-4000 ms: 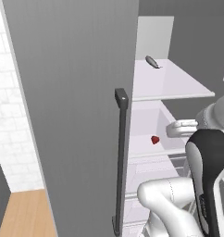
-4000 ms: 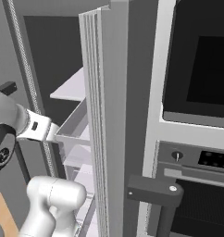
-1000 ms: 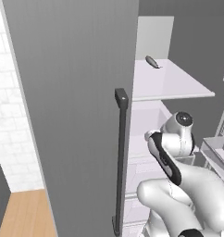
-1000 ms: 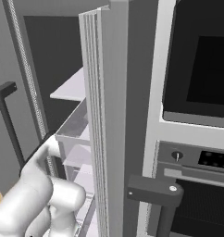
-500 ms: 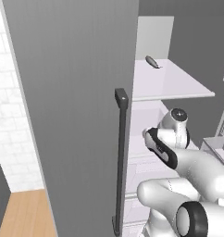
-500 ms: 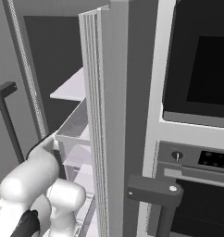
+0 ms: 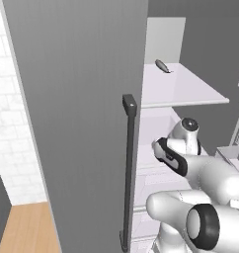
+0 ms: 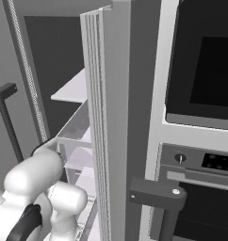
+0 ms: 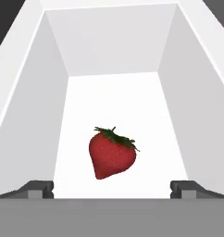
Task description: Take the strawberry from the fridge and place it on top of the pancake, located on the dining counter.
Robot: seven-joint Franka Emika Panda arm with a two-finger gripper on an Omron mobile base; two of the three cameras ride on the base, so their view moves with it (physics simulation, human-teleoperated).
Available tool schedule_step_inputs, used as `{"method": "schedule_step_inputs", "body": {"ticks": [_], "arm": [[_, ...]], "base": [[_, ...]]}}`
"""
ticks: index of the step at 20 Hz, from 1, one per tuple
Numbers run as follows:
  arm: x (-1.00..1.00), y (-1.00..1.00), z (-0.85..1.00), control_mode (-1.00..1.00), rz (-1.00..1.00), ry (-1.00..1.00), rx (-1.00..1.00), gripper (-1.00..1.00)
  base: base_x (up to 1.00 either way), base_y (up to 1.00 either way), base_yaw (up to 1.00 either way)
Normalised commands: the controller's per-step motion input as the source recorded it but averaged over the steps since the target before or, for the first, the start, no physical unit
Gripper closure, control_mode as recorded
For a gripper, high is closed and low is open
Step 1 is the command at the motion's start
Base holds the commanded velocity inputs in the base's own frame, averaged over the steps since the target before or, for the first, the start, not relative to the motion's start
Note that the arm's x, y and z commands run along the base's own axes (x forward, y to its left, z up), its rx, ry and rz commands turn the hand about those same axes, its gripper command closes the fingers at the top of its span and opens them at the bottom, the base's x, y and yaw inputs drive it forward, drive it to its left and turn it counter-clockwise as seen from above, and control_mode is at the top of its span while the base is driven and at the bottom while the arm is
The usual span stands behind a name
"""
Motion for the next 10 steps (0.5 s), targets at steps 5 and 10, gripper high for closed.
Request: {"method": "schedule_step_inputs", "body": {"ticks": [5, 10], "arm": [[0.21, 0.0, -0.11, -1.0, 0.0, 0.0, 0.0, -1.0], [0.14, 0.0, -0.12, -1.0, 0.0, 0.0, 0.0, -1.0]], "base": [[0.0, 0.0, 0.0], [0.0, 0.0, 0.0]]}}
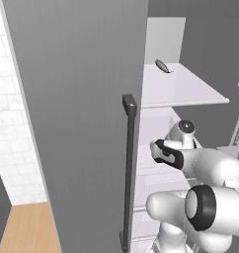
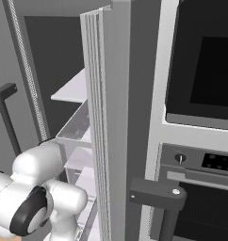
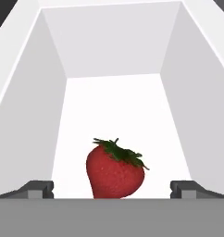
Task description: Take the strawberry from the fridge and place it on top of the pancake, located on the dining counter.
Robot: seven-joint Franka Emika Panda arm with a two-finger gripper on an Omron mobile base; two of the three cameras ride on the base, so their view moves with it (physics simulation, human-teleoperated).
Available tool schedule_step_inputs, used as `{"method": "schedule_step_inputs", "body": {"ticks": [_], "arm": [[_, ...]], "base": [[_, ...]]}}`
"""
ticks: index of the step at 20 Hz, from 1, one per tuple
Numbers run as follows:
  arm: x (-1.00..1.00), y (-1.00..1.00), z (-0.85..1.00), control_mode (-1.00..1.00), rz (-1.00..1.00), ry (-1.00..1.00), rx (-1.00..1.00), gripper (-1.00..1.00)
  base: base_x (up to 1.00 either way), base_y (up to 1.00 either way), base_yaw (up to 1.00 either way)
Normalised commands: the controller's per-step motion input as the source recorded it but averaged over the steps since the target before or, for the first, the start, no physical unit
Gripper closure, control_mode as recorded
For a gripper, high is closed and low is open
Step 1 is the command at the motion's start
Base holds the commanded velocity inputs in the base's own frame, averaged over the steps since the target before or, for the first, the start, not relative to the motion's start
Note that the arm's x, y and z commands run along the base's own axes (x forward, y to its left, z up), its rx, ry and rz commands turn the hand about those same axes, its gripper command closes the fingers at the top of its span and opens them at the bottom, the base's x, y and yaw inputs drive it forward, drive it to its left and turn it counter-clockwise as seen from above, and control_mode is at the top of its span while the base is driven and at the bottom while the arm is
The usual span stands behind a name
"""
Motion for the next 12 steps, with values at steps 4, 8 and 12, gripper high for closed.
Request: {"method": "schedule_step_inputs", "body": {"ticks": [4, 8, 12], "arm": [[0.11, 0.0, -0.07, -1.0, 0.0, 0.01, 0.0, -1.0], [0.11, 0.0, -0.08, -1.0, 0.0, 0.02, 0.0, -1.0], [0.08, 0.0, -0.17, -1.0, 0.0, 0.02, 0.0, -1.0]], "base": [[0.0, 0.0, 0.0], [0.0, 0.0, 0.0], [0.0, 0.0, 0.0]]}}
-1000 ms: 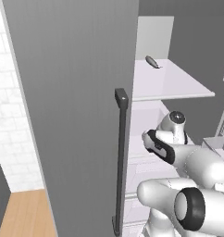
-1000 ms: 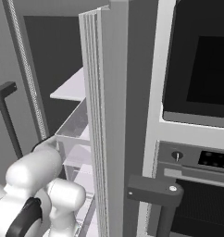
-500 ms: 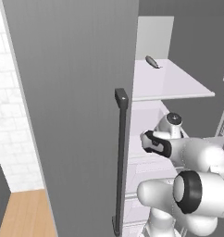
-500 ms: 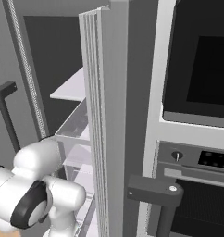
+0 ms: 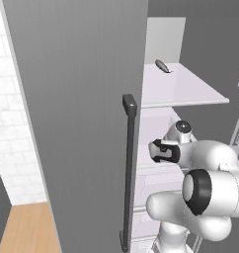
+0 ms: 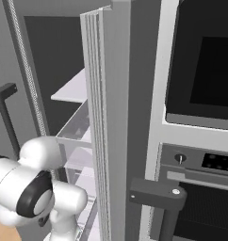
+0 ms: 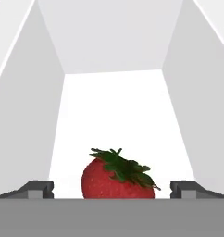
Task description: Take the strawberry from the fridge and place it on top of the pancake, located on the dining counter.
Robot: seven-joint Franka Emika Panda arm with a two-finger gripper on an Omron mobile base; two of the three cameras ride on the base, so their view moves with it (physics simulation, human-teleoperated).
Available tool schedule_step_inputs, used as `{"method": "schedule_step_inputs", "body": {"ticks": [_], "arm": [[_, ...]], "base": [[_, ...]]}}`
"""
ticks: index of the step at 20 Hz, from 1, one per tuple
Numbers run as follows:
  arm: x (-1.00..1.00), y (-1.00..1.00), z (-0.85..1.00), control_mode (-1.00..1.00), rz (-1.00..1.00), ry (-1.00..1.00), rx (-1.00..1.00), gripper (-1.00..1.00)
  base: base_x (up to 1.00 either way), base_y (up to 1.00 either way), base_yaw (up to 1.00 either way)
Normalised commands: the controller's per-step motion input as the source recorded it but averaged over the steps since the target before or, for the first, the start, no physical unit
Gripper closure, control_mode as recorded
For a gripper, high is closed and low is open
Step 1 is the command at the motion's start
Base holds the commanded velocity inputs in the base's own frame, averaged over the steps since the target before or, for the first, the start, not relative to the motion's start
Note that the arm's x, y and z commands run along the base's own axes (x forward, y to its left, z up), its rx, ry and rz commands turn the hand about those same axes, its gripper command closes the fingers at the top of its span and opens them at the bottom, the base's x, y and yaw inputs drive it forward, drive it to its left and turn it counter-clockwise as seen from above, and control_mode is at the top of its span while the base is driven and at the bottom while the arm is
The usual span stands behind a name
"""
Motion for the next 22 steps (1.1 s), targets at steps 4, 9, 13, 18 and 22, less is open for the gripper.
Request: {"method": "schedule_step_inputs", "body": {"ticks": [4, 9, 13, 18, 22], "arm": [[0.11, 0.0, -0.18, -1.0, 0.0, 0.02, 0.0, -1.0], [0.16, 0.0, -0.15, -1.0, 0.0, 0.0, 0.0, -1.0], [0.02, 0.0, -0.29, -1.0, 0.0, 0.01, 0.0, 1.0], [-0.02, 0.0, -0.32, -1.0, 0.0, 0.05, 0.0, 1.0], [-0.31, -0.02, -0.39, -1.0, 0.0, 0.11, 0.0, 1.0]], "base": [[0.0, 0.0, 0.0], [0.0, 0.0, 0.0], [0.0, 0.0, 0.0], [0.0, 0.0, 0.0], [0.0, 0.0, 0.0]]}}
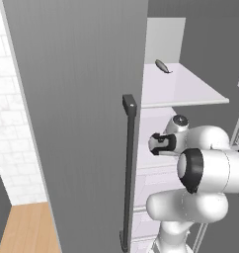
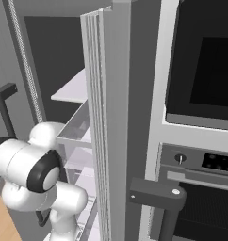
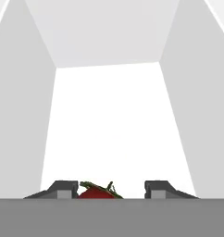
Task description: Take the strawberry from the fridge and place it on top of the pancake, located on the dining counter.
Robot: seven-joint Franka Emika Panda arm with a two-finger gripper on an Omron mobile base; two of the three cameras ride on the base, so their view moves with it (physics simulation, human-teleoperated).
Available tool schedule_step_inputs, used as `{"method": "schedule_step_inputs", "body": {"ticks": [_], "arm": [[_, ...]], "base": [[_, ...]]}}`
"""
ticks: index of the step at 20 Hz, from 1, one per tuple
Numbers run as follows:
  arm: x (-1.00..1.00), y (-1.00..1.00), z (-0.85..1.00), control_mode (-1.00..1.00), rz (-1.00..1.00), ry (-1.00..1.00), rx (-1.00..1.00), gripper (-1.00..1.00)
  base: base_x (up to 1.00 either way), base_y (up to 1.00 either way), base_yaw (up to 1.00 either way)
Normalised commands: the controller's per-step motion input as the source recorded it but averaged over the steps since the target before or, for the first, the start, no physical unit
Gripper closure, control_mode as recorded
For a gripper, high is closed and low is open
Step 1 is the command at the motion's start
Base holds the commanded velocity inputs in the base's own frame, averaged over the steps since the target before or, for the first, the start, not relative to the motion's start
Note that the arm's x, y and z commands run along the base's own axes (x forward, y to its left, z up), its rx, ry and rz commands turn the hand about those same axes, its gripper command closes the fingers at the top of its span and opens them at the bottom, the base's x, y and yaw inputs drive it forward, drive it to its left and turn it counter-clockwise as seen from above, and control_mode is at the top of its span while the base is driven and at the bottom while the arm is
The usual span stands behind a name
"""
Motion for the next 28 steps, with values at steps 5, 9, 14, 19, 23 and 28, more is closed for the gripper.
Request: {"method": "schedule_step_inputs", "body": {"ticks": [5, 9, 14, 19, 23, 28], "arm": [[-0.51, 0.0, -0.4, -1.0, 0.0, 0.11, 0.0, 1.0], [-0.87, 0.0, 0.0, -1.0, 0.0, 0.0, 0.0, 1.0], [-1.0, 0.02, 0.33, -1.0, 0.0, -0.1, 0.0, 1.0], [-0.9, 0.07, 0.97, -1.0, 0.0, -0.11, 0.0, 1.0], [-0.76, 0.24, 1.0, -1.0, 0.0, 0.01, 0.0, 1.0], [-0.59, 0.21, 1.0, -1.0, 0.0, 0.09, 0.0, 1.0]], "base": [[0.0, 0.0, 0.0], [0.0, 0.0, 0.0], [0.0, 0.0, 0.0], [0.0, 0.0, 0.0], [0.0, 0.0, 0.0], [0.0, 0.0, 0.0]]}}
